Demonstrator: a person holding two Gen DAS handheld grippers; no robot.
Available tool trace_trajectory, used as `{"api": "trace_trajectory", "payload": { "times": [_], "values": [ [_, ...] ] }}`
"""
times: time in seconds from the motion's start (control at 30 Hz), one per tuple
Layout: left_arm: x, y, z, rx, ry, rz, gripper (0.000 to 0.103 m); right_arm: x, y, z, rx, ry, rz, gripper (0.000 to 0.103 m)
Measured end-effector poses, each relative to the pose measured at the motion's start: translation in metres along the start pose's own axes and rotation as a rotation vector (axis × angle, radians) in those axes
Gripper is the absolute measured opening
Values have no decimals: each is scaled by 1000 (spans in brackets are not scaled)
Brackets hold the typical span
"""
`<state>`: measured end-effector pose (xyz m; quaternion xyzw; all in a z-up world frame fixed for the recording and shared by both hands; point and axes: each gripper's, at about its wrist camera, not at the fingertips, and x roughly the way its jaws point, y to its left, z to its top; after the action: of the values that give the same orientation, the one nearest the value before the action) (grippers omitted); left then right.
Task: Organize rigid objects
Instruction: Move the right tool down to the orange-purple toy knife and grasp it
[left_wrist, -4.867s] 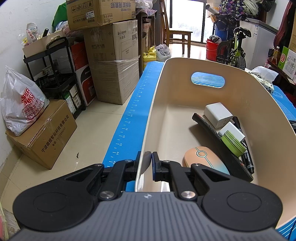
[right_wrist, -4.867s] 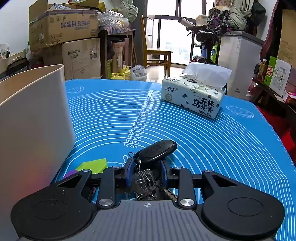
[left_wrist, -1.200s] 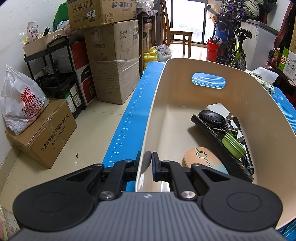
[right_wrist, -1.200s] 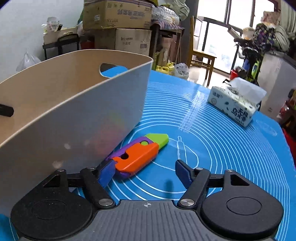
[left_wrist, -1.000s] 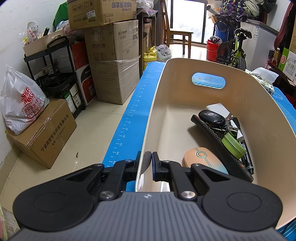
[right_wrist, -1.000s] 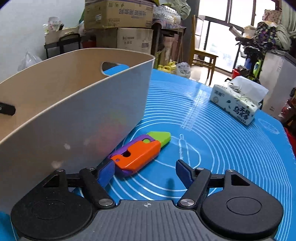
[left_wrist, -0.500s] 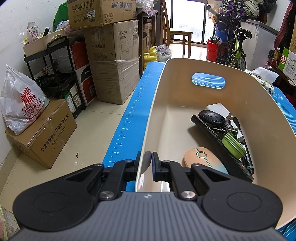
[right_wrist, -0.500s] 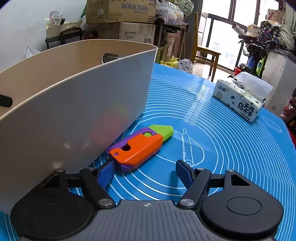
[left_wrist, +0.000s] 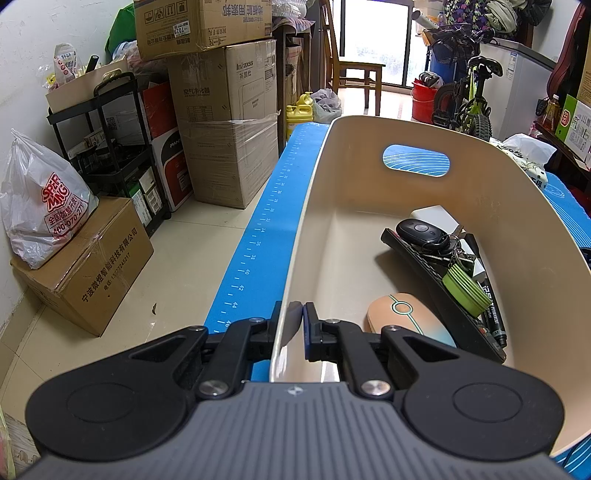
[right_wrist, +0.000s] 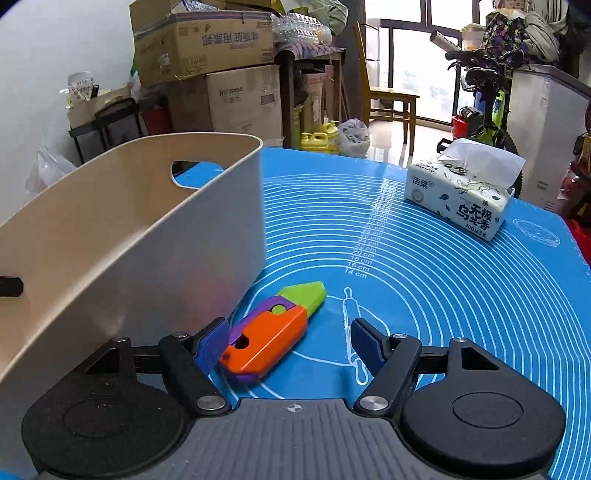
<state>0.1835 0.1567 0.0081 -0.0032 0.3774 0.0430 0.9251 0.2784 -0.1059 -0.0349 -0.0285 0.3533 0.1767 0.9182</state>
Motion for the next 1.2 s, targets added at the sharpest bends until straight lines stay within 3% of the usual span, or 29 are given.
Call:
{"api": "trace_trajectory", "payload": {
  "times": [0.17,0.3,0.5,0.77,1.2],
  "values": [
    [0,0,0,1,0,0,10,26,-13,9,102,49,-22,76],
    [0,0,0,1,0,1,10,43,-31,11,231,82,89,65],
    [0,1,-1,-1,-1,3,10,50,-33,17,246,121,123,63],
    [0,0,0,2,-2,15,10,55,-20,30,201,184,60,63],
    [0,2,1,-18,-1,24,10,51,-7,26,201,166,-24,63]
  ]
}}
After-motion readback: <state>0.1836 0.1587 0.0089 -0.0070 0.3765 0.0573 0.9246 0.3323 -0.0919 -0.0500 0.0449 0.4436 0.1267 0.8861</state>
